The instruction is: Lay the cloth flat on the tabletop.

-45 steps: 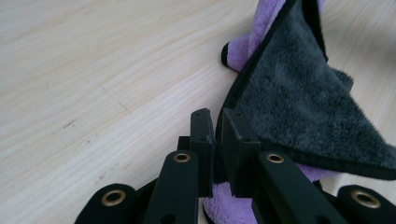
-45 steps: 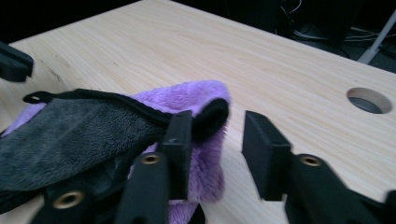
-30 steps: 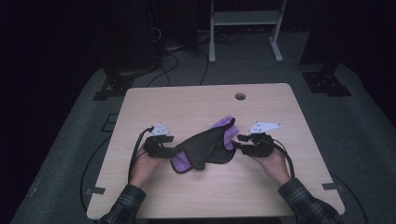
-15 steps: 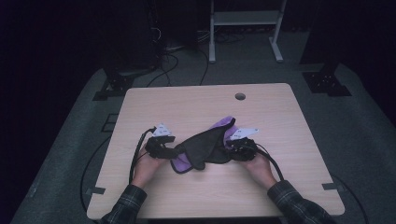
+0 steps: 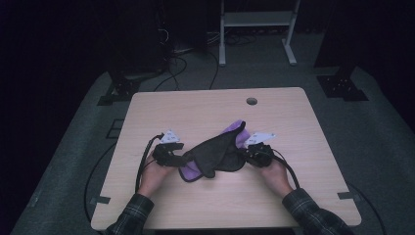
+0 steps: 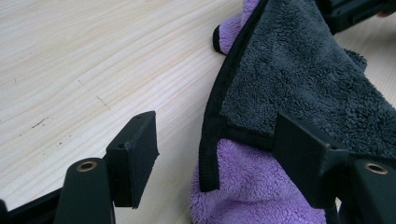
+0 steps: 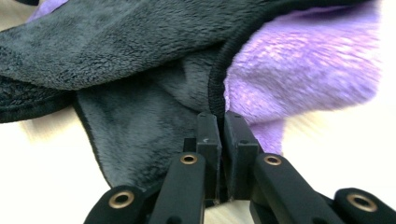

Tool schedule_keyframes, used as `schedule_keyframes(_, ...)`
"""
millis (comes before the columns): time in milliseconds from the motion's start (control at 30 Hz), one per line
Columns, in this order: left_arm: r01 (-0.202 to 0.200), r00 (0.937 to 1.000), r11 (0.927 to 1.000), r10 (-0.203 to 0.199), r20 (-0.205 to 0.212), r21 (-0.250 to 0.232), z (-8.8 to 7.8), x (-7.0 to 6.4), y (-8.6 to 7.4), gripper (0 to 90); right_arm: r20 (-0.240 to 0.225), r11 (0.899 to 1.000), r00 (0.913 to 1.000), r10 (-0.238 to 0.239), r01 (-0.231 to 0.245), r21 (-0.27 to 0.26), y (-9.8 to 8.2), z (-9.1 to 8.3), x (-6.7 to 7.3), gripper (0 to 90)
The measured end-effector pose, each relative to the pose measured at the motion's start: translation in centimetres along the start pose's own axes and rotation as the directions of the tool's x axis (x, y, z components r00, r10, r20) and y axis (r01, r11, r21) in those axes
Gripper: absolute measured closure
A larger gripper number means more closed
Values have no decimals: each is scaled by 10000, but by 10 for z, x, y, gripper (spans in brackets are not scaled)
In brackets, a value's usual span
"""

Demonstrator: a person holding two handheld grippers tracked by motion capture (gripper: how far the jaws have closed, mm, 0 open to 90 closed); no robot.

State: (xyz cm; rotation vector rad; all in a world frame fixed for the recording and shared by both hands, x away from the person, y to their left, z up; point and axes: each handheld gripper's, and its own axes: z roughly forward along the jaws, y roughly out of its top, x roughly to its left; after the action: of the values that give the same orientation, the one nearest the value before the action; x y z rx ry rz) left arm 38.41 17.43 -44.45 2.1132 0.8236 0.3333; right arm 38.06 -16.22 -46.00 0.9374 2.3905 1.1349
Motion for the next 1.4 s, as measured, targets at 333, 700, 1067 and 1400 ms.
schedule_keyframes(333, -43, 10000, 9998, 42, -43, -212, 0, 0, 1, 297, 543, 9978, 9972, 520, -497, -434, -4, -31, -34, 866)
schedule_keyframes(700, -27, 9997, 9979, 43, 253, -650, 13, 4, 14, 295, 858, 9963, 9932, 792, -761, -389, -17, -50, -56, 864)
schedule_keyframes(1067, -483, 9959, 9984, 460, 785, 277, 35, -6, 15, 504, 910, 9965, 9926, 800, -775, -305, -19, -49, -58, 862)
schedule_keyframes(1400, -873, 9950, 9956, 855, 519, 339, 23, -15, 16, 834, 942, 9968, 9925, 778, -757, -262, -19, -47, -58, 862)
